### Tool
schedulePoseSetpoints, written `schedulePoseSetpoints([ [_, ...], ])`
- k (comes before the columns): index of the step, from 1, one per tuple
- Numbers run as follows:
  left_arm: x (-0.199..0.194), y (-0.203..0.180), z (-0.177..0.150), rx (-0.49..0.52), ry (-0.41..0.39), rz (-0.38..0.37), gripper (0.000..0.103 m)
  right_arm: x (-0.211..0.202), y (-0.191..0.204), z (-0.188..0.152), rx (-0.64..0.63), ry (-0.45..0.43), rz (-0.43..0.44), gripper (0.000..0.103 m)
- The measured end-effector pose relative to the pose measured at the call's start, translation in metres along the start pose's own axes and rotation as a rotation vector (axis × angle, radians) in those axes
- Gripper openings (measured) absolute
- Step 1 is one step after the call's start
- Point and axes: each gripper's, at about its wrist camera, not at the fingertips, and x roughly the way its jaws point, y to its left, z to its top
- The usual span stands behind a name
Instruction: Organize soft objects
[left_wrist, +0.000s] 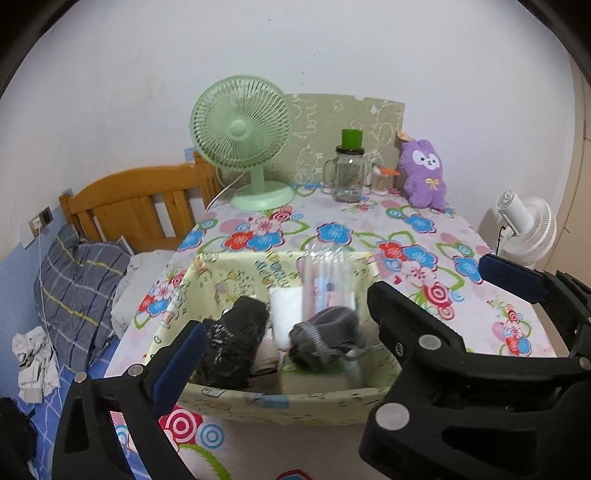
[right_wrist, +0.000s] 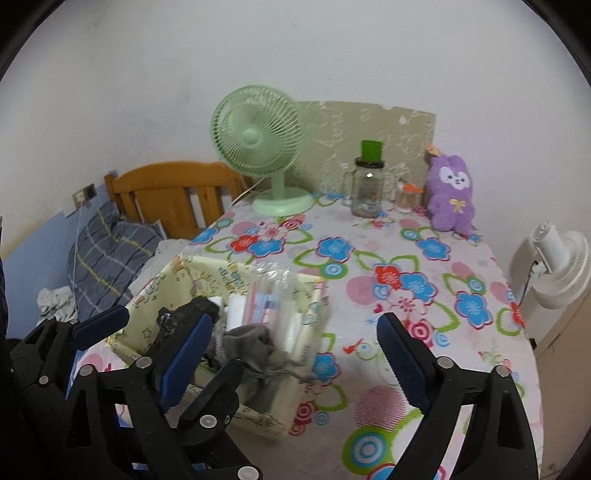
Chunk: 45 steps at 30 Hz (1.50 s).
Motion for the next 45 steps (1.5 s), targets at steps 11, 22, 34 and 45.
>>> schedulePoseSetpoints([
  [11,-0.022,-0.034,0.008,0.025,-0.060,-0.044,0.103,-0.046,-0.042,-0.005,0.065,-0.099,-0.109,0.102],
  [22,-0.045,-0.065,0.008,0.072,-0.109,-0.082,0.103,-0.085,-0.074,-0.018,0.129,-0.156,-0.178,0.103],
  [34,-0.067,-0.088,0.003,0.093,-0.157,-0.102,0.103,-0.122,-0.098,-0.033,0.160,-0.213,-0.236,0.103],
  [45,-0.074,-0.093,-0.001,0.085,-0.166,-0.098,0.103,-0.134,-0.110,-0.044,0.169,-0.229,-0.264,0.103],
])
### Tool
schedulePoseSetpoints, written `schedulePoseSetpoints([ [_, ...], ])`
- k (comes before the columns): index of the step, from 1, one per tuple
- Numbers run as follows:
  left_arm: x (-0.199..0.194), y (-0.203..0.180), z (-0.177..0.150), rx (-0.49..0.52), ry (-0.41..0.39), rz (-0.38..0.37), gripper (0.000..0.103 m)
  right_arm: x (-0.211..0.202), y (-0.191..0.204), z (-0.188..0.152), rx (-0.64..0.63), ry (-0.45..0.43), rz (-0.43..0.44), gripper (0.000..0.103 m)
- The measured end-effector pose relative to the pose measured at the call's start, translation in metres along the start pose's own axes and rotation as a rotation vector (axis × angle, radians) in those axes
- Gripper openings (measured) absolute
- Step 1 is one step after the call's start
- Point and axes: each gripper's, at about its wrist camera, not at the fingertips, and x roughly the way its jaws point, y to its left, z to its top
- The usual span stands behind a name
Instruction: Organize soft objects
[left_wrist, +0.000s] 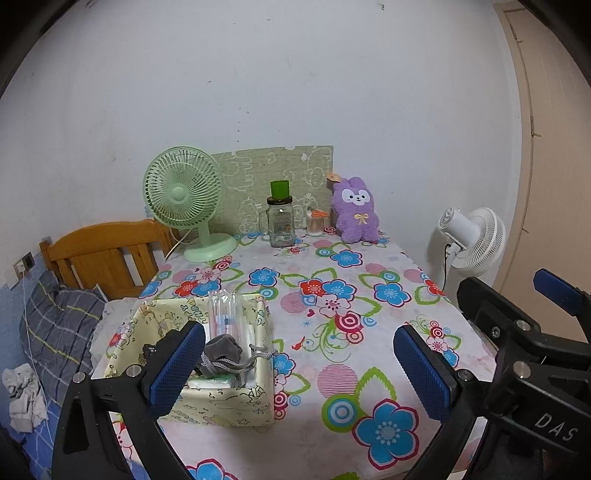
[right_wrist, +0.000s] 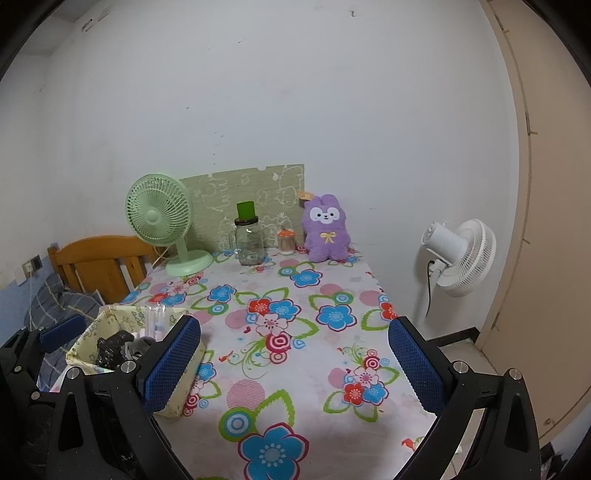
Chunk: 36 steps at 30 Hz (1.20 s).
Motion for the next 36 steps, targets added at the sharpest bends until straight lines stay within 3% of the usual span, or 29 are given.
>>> schedulePoseSetpoints([
  [36,-0.008,0.027,-0.002,-0.054,-0.020,0.056,0.103,-0.003,0.012,0.005,-0.030,-0.016,-0.003,0.103],
])
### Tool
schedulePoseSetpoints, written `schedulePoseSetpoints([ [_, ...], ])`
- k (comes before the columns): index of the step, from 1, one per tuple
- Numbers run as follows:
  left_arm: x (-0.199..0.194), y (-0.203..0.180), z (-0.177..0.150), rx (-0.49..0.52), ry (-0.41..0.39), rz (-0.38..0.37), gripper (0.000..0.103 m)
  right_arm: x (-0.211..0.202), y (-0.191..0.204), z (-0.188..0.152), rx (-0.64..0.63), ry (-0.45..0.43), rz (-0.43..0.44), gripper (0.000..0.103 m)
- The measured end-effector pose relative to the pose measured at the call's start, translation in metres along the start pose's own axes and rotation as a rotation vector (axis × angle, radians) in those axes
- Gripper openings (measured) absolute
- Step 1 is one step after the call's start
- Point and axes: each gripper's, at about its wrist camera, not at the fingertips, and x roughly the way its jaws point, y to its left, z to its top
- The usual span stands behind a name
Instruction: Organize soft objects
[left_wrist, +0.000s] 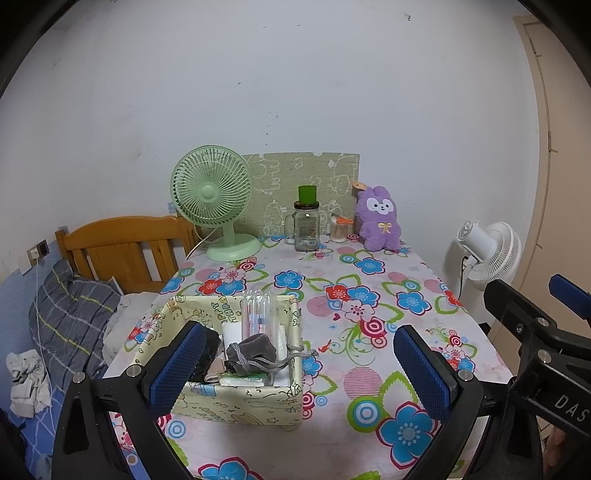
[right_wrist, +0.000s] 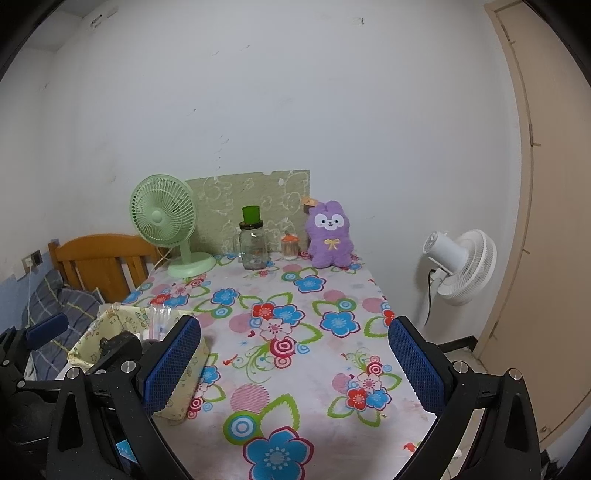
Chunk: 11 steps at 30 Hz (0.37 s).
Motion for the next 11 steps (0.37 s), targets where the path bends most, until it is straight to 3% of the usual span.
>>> schedulePoseSetpoints([
  [11,0.0010,0.0022,-0.0008,-0.001,0.003,0.000,0.103,0.0013,0.0013,0.0000,-0.001,0.004,0.000,0.103],
])
